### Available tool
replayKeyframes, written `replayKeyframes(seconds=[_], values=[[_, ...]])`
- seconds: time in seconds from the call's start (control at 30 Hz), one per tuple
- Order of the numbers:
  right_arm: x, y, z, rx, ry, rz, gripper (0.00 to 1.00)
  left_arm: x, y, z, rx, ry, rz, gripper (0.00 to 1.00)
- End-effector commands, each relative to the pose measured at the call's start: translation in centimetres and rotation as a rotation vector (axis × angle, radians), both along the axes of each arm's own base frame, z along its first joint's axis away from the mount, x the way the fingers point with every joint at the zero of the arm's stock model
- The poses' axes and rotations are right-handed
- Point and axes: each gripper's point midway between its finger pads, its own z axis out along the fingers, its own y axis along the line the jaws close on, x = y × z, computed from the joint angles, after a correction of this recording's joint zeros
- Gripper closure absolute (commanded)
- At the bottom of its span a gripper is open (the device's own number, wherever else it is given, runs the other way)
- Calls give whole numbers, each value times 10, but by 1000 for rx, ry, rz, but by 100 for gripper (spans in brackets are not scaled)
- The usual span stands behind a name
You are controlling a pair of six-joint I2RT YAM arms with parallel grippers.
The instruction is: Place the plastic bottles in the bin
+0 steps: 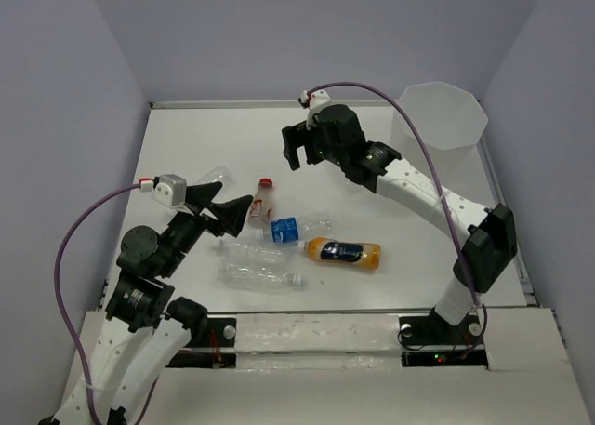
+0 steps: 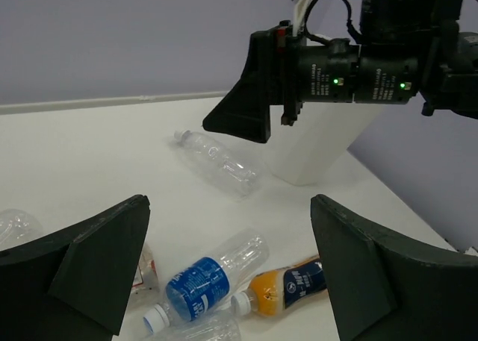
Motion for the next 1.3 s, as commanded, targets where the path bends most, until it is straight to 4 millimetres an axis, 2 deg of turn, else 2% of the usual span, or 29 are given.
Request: replayKeyframes(seconds=[0.0, 0.03, 0.1, 0.13, 0.17, 0.2, 0.23, 0.27, 0.3, 0.37, 0.4, 0.43, 0.5, 0.53, 0.73, 0.77, 0.83, 0.87, 0.93, 0.97, 1.0, 1.1, 1.2, 1.23, 1.27], values=[[33, -16, 3, -128, -79, -137, 0, -4, 0, 8, 11, -30, -3, 1], [43, -16, -15, -176, -65, -162, 0, -3, 1, 7, 14, -26, 0, 1], [59, -26, -20, -268, -96, -233, 1, -1, 2, 6, 15, -22, 9, 1], [67, -26, -41, -322, -79, -250, 1, -1, 2, 6, 13, -21, 11, 1], [71, -28, -49, -358, -75, -266, 1, -1, 2, 5, 11, -18, 12, 1], [78, -31, -45, -383, -91, -298, 1, 0, 3, 5, 9, -15, 21, 1], [86, -33, -62, -419, -72, -309, 1, 1, 4, 4, 9, -13, 27, 1], [87, -33, -57, -412, -81, -315, 1, 1, 4, 5, 8, -14, 28, 1], [95, -38, -70, -433, -60, -326, 1, 2, 5, 4, 7, -12, 34, 1], [107, -45, -72, -426, -49, -339, 1, 4, 5, 3, 7, -6, 40, 1], [114, -50, -85, -426, -15, -329, 1, 5, 5, 2, 9, -2, 44, 1], [119, -50, -84, -412, -6, -325, 1, 6, 5, 2, 9, 1, 44, 1], [123, -53, -94, -413, 32, -308, 1, 6, 5, 1, 10, 3, 46, 1], [123, -48, -108, -417, 61, -284, 1, 7, 5, 0, 12, 5, 46, 1], [140, -69, -145, -456, 147, -305, 1, 10, 6, -1, 17, 13, 55, 1], [144, -77, -158, -467, 175, -317, 1, 10, 6, -1, 17, 13, 55, 1], [150, -82, -176, -466, 211, -317, 1, 11, 6, -3, 19, 17, 55, 1], [151, -85, -176, -459, 217, -318, 1, 11, 5, -3, 17, 18, 55, 1], [154, -85, -195, -461, 256, -297, 2, 12, 5, -4, 21, 21, 57, 1], [153, -84, -211, -479, 284, -287, 2, 13, 6, -5, 22, 24, 60, 1], [155, -89, -216, -486, 293, -292, 2, 14, 6, -5, 23, 25, 60, 1], [159, -87, -226, -497, 302, -284, 5, 15, 6, -5, 24, 27, 63, 1], [160, -85, -227, -492, 302, -282, 12, 15, 7, -5, 23, 25, 64, 1], [161, -85, -224, -490, 298, -284, 22, 16, 7, -6, 24, 27, 66, 1], [163, -83, -219, -481, 288, -284, 29, 15, 7, -5, 24, 25, 63, 1]])
